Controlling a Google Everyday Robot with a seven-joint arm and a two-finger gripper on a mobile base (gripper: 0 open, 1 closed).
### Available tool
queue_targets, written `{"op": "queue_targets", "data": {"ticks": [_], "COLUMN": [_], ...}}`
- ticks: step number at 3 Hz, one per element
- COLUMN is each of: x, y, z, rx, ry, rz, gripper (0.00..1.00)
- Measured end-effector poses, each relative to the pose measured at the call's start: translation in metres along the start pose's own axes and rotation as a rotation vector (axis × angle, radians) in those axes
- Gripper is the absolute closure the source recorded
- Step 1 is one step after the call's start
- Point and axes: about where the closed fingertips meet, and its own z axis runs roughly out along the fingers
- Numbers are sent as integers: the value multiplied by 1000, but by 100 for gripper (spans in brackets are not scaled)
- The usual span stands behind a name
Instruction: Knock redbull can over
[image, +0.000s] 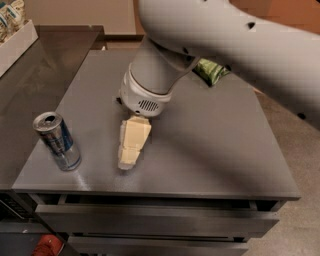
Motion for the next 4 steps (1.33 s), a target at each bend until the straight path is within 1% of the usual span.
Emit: {"op": "queue_targets", "data": {"ticks": [1,2,3,4], "x": [-21,-47,-68,-89], "y": [5,6,6,2], "z": [23,39,46,45], "rx": [-33,-68,-73,-60], "ry": [-84,-174,-261,-340], "rz": [5,16,9,16], "gripper": [0,0,0,0]}}
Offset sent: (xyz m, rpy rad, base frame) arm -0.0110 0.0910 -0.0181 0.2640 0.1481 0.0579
